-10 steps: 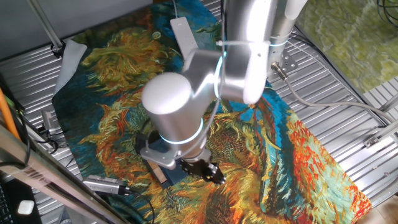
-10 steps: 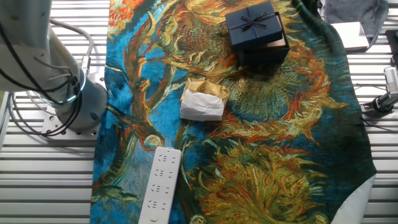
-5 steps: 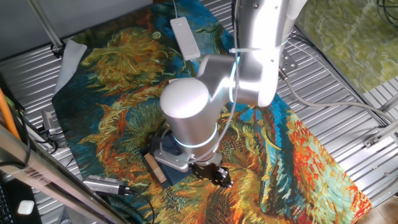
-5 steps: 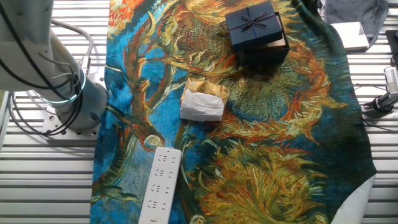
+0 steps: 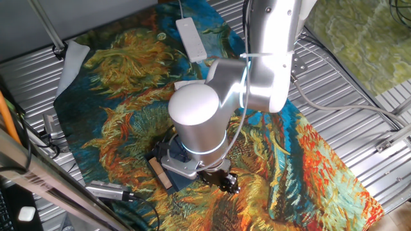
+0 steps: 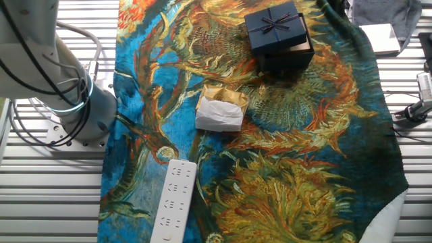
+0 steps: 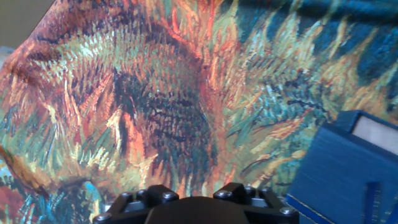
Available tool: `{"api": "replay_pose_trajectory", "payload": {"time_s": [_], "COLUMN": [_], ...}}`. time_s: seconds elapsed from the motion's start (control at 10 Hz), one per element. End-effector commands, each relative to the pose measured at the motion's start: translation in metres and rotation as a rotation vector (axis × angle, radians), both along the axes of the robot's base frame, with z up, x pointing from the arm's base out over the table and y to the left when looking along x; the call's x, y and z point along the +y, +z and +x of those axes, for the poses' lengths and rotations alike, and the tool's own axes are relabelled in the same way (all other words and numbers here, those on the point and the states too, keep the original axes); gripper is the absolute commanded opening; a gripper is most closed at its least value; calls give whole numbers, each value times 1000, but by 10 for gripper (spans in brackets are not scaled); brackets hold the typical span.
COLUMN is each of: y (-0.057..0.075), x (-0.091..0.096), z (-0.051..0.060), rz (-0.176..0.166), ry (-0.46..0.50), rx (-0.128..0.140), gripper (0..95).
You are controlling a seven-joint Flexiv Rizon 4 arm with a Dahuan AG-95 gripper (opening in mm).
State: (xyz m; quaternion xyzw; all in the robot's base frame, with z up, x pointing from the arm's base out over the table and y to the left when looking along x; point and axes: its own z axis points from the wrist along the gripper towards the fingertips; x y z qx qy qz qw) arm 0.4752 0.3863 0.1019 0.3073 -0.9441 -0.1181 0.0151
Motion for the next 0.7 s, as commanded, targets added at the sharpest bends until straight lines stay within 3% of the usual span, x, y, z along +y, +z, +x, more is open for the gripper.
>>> {"api": "replay_pose_trajectory", "payload": {"time_s": [0.1, 0.3, 0.6, 0.7], "y": [0, 0, 0, 0], "x": [0, 0, 0, 0], "z": [0, 0, 0, 0], "rz": [-1, -4, -74, -114], "ry": [13, 17, 19, 10], "rx": [-3, 1, 14, 16], "gripper": [570, 570, 570, 380]}}
